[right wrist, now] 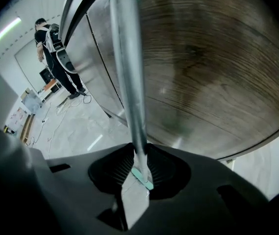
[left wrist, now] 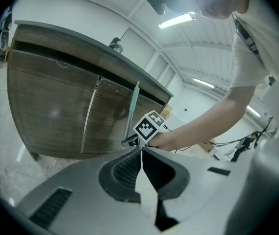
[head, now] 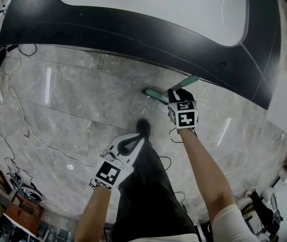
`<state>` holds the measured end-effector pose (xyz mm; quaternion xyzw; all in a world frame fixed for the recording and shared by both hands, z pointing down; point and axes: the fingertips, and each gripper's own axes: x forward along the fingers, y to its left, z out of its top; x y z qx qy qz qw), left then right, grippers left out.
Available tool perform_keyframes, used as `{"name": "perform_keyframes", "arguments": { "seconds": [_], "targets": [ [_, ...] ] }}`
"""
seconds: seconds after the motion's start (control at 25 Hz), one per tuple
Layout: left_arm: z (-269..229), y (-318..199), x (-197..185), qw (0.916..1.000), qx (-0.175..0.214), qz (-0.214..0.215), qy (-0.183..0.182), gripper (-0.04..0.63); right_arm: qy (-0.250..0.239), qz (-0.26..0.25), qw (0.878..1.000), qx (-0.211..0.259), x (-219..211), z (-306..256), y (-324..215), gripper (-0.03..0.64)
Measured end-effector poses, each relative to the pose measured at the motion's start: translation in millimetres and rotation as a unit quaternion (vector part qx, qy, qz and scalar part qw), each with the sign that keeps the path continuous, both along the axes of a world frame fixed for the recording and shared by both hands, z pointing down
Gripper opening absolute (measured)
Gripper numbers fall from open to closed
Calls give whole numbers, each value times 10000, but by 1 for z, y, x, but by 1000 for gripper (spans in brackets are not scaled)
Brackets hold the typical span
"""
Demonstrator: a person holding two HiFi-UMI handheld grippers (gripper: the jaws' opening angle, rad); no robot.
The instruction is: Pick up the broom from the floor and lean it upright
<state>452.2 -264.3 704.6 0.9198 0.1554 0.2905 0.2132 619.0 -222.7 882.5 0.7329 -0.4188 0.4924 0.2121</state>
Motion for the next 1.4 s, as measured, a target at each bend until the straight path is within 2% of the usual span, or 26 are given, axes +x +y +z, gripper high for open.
{"name": "perform_keyframes", "arguments": {
  "seconds": [0.36,1.04,1.12,1.24,1.4],
  "targets": [
    [6,-5,-3,9999,-14,-71,-77,11,43,103,9999,27,2,7,-7,95],
    [23,-9,-24,9997,-88,-137,-205,11,162,69,9997,190,3,15,-27,167],
    [23,-10,-27,9995,-124,-146,-262,11,150,54,9996,231,3,18,-31,159],
    [28,-12,-33,9992,-136,-182,-316,11,151,-62,9992,363,2,21,-37,100],
    [34,-16,-42,9991,-100,-223,-344,11,-7,-373,9981,490,-5,23,-42,92]
  ]
}}
